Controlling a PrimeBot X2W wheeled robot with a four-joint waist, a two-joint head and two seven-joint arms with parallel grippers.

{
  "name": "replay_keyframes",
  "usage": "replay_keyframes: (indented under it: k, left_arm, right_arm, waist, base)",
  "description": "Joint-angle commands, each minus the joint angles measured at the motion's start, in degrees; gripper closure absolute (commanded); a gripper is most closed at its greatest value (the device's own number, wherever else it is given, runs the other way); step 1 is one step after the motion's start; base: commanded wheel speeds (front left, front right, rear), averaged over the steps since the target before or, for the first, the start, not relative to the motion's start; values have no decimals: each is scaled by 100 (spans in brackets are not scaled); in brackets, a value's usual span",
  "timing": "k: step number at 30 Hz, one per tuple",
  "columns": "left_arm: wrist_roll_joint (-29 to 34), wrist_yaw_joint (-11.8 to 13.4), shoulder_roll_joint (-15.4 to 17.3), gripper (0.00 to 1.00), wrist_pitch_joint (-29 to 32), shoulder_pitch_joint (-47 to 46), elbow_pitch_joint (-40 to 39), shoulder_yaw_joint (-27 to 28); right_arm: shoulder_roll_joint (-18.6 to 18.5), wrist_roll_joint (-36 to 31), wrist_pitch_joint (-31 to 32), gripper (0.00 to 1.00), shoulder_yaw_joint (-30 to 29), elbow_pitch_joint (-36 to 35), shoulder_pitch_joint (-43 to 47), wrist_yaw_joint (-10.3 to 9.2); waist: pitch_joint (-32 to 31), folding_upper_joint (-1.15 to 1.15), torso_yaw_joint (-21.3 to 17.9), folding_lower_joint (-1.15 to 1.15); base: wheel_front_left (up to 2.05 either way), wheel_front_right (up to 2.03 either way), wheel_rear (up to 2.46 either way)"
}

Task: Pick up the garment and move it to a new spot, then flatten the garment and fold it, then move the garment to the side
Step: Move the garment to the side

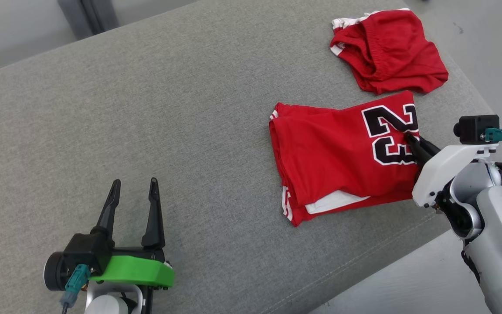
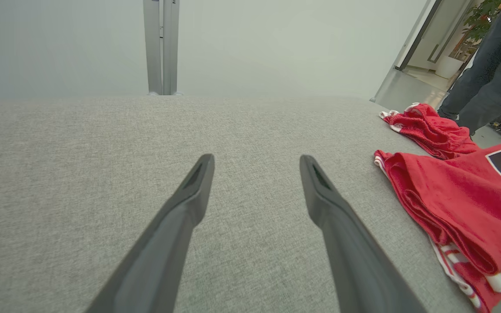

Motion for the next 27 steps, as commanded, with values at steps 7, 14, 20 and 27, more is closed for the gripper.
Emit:
replay_keyframes:
  k: [7,14,20,27]
  left_arm:
    - [-68,33,11,0,-15,-84,0,25]
    - [-99,28,-31,0,-23,-145,26,-18]
    - [-104,25,-56,0,-21,-196,-7,-19]
    - [-56,3,-70,0,-22,-207,-59,11]
  right_arm:
    - [-141,-306,-16,100,-224,116,-761,-10]
    - [-330,-669,158,100,-442,471,-1649,-10]
    - [-507,-942,162,100,-785,764,-2071,-10]
    - [-762,-1115,107,100,-1321,1053,-2265,-10]
  waist:
    - [-35,0,514,0]
    - [15,0,881,0]
    - [79,0,1123,0]
    - [164,0,1292,0]
  base:
    - [0,0,0]
    - [0,0,0]
    - [0,0,0]
    - [0,0,0]
